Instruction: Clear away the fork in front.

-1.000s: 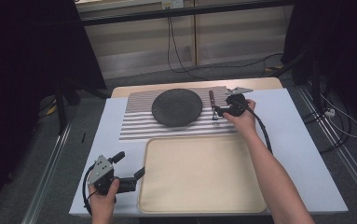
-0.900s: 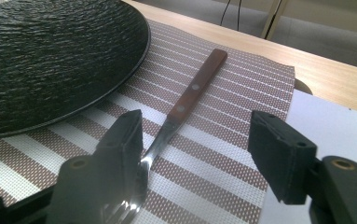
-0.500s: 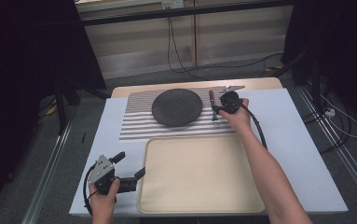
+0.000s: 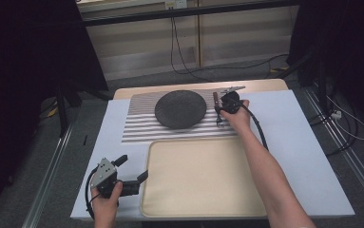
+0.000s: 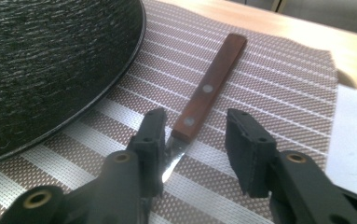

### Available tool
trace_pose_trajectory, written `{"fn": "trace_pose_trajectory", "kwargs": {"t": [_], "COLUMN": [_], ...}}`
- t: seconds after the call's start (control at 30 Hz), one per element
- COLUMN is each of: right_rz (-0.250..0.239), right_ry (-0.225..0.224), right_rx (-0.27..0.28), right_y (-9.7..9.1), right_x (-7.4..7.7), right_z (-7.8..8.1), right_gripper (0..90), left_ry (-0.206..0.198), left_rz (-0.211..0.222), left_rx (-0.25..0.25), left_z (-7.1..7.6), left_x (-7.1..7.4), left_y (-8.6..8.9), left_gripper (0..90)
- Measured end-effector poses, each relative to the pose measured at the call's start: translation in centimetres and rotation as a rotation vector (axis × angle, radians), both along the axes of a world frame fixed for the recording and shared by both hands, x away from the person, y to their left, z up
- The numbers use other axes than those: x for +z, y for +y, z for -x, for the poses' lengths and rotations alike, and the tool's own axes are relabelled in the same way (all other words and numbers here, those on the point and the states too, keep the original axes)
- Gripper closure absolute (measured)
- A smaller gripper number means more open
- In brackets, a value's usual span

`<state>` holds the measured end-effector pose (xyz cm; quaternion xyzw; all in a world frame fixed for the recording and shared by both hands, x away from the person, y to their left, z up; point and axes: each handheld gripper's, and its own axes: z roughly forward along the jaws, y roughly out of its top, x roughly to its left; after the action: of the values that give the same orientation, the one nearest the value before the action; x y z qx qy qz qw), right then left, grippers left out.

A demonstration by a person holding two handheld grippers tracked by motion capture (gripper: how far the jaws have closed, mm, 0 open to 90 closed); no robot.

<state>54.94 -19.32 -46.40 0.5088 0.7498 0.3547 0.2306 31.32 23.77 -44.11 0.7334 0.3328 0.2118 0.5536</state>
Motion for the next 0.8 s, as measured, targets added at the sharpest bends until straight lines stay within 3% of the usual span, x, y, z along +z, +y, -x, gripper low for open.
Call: {"fn": "trace_pose_trajectory", "kwargs": {"t": [0.23,0.27,0.5,0.8], "right_rz": [0.006,0.002,-0.030,0.011], "right_ry": [0.011,0.012,0.047,0.082], "right_rx": [-0.008,-0.017,-0.042,0.025], "right_y": [0.6,0.7,-0.2,-2.2], "right_x": [-0.5,-0.5,-0.2,0.8], "right_z": [-0.6,-0.7,-0.8,-0.2], "right_gripper": [60.3,68.9,78.3,78.6], "left_ry": [0.003,0.003,0.008,0.010], "left_rz": [-0.005,-0.006,-0.008,-0.011], "left_rx": [0.001,0.001,0.003,0.006], "left_z": [0.0,0.0,0.0,-0.2], "left_x": [-0.1,-0.1,-0.3,-0.3], "left_y": [0.1,0.1,0.1,0.1], "left_gripper": [2.6,2.6,2.6,2.6]}}
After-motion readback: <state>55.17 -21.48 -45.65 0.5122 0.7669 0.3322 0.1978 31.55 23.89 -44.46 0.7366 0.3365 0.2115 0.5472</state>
